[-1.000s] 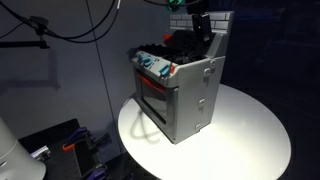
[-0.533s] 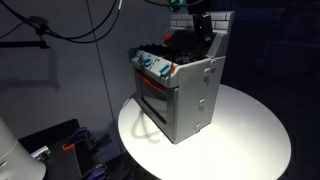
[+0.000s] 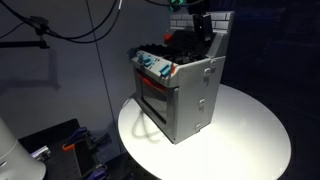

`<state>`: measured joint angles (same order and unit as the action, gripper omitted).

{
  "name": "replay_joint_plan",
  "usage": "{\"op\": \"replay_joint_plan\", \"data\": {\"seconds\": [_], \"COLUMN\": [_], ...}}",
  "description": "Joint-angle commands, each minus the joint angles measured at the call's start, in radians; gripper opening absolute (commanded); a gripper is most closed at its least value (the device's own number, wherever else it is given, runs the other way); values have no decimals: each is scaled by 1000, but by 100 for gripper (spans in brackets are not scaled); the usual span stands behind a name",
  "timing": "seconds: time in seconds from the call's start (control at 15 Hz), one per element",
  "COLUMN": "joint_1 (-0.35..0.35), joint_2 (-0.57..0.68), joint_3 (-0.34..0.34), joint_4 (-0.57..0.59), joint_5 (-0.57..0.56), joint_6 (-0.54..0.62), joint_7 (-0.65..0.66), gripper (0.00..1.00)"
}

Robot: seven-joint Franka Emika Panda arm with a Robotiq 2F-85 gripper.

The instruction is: Press the top right knob on the stove

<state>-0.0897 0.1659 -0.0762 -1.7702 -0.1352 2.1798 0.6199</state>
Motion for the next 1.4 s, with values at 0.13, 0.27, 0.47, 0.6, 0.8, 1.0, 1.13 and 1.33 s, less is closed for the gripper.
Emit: {"op": "replay_joint_plan", "data": {"seconds": [0.13,0.27,0.47,0.6,0.8,1.0,1.13,1.33], "joint_1": [12,10,8,8,7,9,9,11], "joint_2": [-34,-49,-72,-91,-122,-155,-176,-206], "joint_3": [-14,-13,-12,-10,-7,-3,-1,-1], "joint_4": [-21,-30,-43,-51,-69,-90,-98,-97], "joint_5": [24,37,53,63,82,107,129,151], "joint_6": [-28,-47,-71,-96,-142,-208,-263,-362], "joint_7": [-37,-51,-75,-89,-123,-163,-199,-243], "gripper": [100,100,100,100,100,100,100,100]}}
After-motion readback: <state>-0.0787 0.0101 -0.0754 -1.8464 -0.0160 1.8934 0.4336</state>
